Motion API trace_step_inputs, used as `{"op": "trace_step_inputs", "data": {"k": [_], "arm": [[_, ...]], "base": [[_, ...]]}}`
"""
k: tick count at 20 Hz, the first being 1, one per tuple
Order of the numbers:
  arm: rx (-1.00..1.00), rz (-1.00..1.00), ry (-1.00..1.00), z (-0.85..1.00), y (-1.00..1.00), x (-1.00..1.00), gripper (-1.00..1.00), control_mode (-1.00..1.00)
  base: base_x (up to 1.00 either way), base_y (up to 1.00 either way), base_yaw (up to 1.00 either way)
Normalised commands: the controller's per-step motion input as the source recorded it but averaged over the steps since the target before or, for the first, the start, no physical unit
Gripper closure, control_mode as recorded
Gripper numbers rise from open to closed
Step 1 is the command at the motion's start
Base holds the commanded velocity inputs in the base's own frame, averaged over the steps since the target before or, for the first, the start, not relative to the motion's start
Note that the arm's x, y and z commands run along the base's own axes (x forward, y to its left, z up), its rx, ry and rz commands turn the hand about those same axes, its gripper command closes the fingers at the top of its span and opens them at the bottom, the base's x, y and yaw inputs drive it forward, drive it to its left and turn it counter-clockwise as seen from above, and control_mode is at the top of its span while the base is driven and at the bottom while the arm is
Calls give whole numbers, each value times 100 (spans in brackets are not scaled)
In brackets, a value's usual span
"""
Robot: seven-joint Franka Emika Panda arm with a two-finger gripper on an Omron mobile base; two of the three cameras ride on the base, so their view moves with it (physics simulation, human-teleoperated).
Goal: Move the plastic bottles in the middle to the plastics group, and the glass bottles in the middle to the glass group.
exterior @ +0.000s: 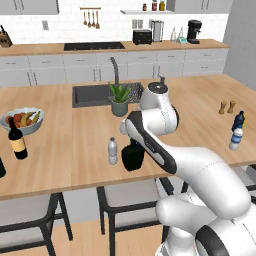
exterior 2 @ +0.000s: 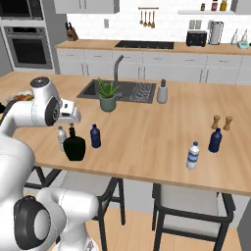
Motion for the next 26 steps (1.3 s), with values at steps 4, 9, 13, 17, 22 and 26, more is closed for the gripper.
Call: {"op": "trace_step_inputs", "data": {"k": [4, 9, 13, 17, 22, 26], "arm": [[0, 0, 3, -2, 0, 16, -100, -100], [0, 0, 5, -9, 0, 7, -100, -100], [0, 0, 1, -37, 0, 20, -100, -100], [0, 0, 0, -27, 0, 30, -100, -100], [0, 0, 1, -27, 0, 34, -100, -100], [0, 0, 7, -24, 1, 14, -100, -100]], "base": [[0, 0, 0], [0, 0, 0], [0, 0, 0], [0, 0, 0], [0, 0, 0], [0, 0, 0]]}}
